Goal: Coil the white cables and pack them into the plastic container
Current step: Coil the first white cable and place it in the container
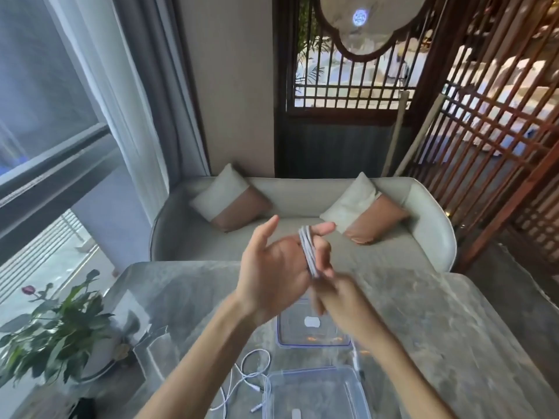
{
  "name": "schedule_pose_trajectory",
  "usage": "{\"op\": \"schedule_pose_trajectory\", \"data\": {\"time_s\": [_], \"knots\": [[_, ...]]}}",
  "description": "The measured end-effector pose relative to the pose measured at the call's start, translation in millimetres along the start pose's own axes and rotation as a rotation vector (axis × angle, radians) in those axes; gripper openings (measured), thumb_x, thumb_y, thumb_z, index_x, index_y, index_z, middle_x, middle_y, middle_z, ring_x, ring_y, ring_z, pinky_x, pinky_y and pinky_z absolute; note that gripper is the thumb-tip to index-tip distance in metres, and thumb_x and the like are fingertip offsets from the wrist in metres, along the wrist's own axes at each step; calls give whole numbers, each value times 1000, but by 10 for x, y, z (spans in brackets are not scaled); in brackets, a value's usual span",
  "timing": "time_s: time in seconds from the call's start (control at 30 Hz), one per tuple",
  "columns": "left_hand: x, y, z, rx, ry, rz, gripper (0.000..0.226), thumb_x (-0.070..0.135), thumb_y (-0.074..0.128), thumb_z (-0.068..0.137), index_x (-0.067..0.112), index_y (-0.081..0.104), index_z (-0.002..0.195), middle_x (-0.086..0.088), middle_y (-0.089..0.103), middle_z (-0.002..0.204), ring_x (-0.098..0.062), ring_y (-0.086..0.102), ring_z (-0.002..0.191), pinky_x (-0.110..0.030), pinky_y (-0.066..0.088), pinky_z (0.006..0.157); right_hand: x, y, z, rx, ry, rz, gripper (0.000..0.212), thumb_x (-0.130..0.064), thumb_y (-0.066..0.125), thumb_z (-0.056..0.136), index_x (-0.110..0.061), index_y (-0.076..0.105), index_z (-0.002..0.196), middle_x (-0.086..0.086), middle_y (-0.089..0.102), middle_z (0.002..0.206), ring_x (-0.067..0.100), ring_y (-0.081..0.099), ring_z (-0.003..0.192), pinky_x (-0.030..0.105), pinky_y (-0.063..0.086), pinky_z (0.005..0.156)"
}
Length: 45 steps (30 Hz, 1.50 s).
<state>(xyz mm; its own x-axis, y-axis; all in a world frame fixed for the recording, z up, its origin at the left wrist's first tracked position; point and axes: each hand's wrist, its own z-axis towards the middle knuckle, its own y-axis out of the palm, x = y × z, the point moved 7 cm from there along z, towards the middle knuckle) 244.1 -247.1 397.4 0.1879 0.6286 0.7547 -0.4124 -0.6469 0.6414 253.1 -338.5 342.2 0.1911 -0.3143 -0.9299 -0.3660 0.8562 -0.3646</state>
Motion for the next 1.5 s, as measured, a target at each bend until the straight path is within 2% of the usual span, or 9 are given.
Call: {"op": "schedule_pose_trajectory", "data": {"time_s": [0.13, 0.3, 0.47, 0.53, 0.67, 0.83, 1.23, 1.4, 1.5], "knots": [[-146, -374, 84, 267, -104, 210, 72, 53, 11, 97, -5, 41, 127, -16, 48, 79, -28, 44, 68, -35, 43, 70, 46, 104, -372, -99, -28, -522, 22, -39, 46, 102, -26, 62, 106, 9, 62, 69, 24, 60, 67, 36, 51, 74], [-636, 76, -23, -67, -256, 576, 87, 81, 33, 76, -1, 55, 96, -15, 48, 76, -26, 42, 66, -33, 35, 62, -682, -471, -335, 145, -470, -1024, 29, -54, 52, 81, -32, 68, 74, -11, 69, 67, 12, 63, 63, 30, 43, 54], [-522, 209, -217, -248, -322, 345, 82, 58, 10, 91, -6, 51, 120, -15, 50, 68, -25, 44, 63, -29, 41, 68, -637, -694, -73, -19, -545, -333, 14, -35, 72, 86, -22, 69, 86, -6, 60, 86, 16, 57, 78, 27, 47, 70], [-462, 181, -276, -256, -323, 270, 76, 55, 8, 96, -2, 56, 115, -14, 51, 67, -24, 48, 62, -28, 45, 67, -425, -611, 16, -66, -413, -78, 14, -31, 66, 89, -17, 70, 88, 1, 67, 89, 22, 63, 86, 29, 49, 79], [-328, 9, -201, -136, -203, 118, 60, 43, 15, 102, 0, 57, 97, -3, 50, 53, -19, 54, 53, -27, 46, 57, -28, -281, -42, 70, -210, 261, 19, -18, 56, 98, -28, 73, 94, -8, 72, 77, 8, 60, 65, 20, 50, 64], [-292, -235, -94, 28, -146, 74, 53, 42, 23, 104, 6, 57, 83, 2, 40, 44, -16, 39, 42, -23, 41, 47, -90, -27, -154, -68, -186, 562, 30, -12, 41, 106, -4, 64, 123, 23, 75, 99, 30, 73, 79, 38, 58, 83], [-368, -544, 88, 412, -174, 478, 63, 40, 34, 103, 5, 61, 58, -14, 63, 47, -23, 50, 33, -20, 46, 45, 207, 6, -71, 295, -19, 557, 25, 0, 58, 97, -14, 79, 95, 5, 62, 64, 11, 54, 60, 26, 59, 70], [-488, -672, 128, 578, -125, 501, 64, 36, 31, 102, 3, 62, 57, -17, 63, 46, -23, 50, 33, -20, 46, 40, 323, -6, -68, 379, 28, 489, 33, 3, 59, 95, -21, 81, 94, 8, 77, 81, 10, 58, 74, 35, 62, 73], [-577, -738, 155, 622, -111, 519, 67, 38, 32, 99, 7, 65, 50, -20, 64, 48, -26, 54, 34, -21, 47, 40, 388, -34, -73, 418, 50, 382, 29, -10, 62, 96, -33, 80, 94, 20, 76, 94, 15, 56, 80, 60, 58, 71]]}}
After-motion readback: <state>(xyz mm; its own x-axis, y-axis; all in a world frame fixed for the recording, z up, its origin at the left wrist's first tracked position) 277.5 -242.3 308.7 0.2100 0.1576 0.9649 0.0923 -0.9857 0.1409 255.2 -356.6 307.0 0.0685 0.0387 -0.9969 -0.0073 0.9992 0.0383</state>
